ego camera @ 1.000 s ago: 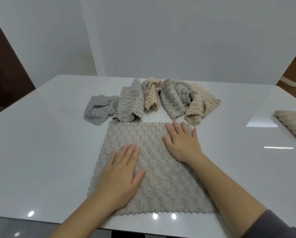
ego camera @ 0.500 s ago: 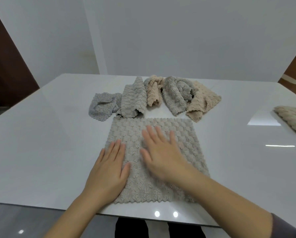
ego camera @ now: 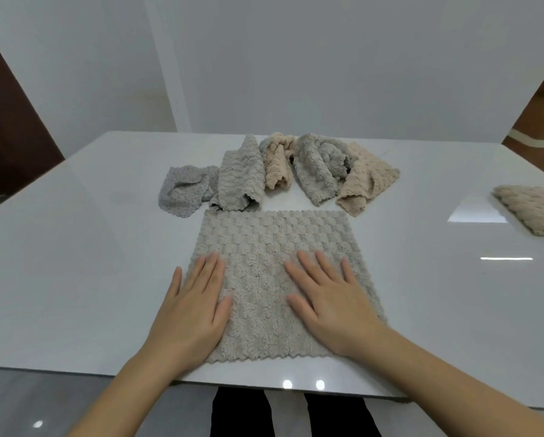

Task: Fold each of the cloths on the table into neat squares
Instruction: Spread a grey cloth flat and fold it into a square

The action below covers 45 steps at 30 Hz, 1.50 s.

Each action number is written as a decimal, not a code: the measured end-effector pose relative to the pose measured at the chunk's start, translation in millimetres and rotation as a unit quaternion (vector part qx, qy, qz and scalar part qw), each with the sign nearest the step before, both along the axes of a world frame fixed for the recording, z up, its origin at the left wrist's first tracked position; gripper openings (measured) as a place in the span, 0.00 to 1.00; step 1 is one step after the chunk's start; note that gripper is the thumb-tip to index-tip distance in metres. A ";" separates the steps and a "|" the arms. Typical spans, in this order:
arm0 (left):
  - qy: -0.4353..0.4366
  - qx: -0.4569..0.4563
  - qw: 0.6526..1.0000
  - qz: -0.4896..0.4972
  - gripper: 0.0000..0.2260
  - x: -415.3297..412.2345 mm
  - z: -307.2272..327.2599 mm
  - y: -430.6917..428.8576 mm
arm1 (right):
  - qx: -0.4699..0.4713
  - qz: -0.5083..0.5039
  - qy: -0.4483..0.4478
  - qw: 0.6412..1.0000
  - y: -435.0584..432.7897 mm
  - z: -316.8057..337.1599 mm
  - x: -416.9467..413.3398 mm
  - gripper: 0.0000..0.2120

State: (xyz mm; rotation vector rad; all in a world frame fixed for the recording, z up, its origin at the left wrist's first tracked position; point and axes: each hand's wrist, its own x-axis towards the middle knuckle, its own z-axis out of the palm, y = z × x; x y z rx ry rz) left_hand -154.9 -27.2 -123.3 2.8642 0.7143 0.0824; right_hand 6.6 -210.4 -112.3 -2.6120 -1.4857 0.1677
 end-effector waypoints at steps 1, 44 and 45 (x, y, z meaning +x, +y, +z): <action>0.001 0.002 1.000 -0.002 0.36 -1.5 -0.1 1.0 | -0.003 -0.004 -0.002 1.000 -4.4 -0.5 3.3 0.29; 0.029 0.017 0.986 0.165 0.33 68.0 -2.0 87.3 | -0.014 -0.153 -0.007 0.988 26.7 -3.9 104.5 0.32; 0.004 0.044 0.986 0.162 0.32 61.9 -0.2 86.5 | 0.006 -0.160 -0.019 0.987 22.9 -1.3 100.6 0.32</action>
